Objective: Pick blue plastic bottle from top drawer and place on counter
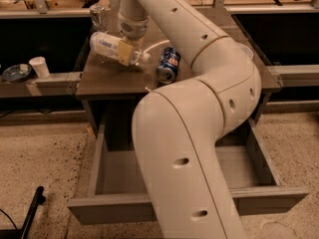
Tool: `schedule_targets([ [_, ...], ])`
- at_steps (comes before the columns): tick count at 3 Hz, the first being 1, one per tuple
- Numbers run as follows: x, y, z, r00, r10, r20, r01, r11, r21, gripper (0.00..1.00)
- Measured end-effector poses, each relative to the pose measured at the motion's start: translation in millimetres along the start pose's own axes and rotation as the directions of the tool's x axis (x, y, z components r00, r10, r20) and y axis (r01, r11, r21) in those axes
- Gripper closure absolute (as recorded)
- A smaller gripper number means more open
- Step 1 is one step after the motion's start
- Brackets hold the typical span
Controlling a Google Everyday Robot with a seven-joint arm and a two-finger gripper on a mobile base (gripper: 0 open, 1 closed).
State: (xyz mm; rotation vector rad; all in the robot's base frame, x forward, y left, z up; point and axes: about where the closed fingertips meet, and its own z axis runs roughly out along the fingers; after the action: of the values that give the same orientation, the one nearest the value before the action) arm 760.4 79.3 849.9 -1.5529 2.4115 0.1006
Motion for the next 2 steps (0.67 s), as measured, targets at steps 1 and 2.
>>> schedule_targets([
  [1,-3.4,-0.8,4.8,1.0,-0.01,0.006,0.01,0.9999,0.003,0.54],
  [2,-3.4,-0.8,4.8,1.0,-0.01,0.006,0.01,0.9999,0.003,0.29],
])
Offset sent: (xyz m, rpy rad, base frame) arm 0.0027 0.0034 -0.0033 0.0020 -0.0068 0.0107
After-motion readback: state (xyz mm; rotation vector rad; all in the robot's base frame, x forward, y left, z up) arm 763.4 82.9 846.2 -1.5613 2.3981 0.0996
